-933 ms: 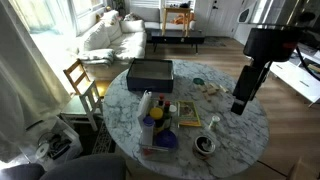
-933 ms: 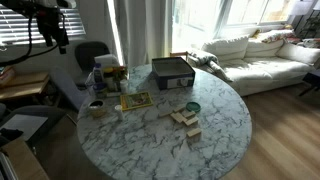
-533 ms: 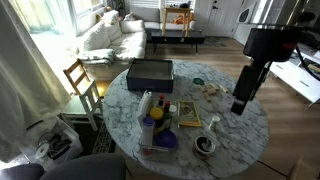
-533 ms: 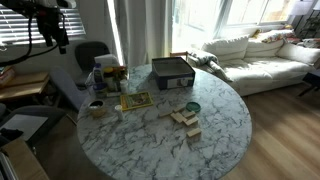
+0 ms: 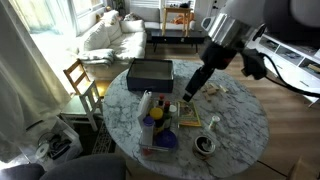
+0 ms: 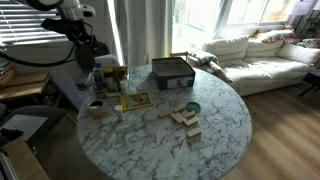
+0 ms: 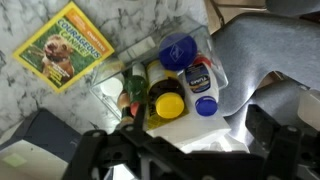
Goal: Pick up the blue lid from the clear storage container and put it on the table, pick up some of the substance from the can in the clear storage container and put it on the blue lid
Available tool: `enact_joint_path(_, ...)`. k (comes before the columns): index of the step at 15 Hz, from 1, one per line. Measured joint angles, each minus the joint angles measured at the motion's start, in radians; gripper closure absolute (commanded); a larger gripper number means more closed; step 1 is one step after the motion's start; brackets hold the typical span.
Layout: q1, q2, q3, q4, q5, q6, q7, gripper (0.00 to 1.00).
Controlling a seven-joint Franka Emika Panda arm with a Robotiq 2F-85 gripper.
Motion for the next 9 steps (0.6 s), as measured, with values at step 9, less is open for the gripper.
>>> enact_joint_path(9, 0.002, 0.113, 0.000, 0.006, -0.007, 0.166, -0.067, 0.00)
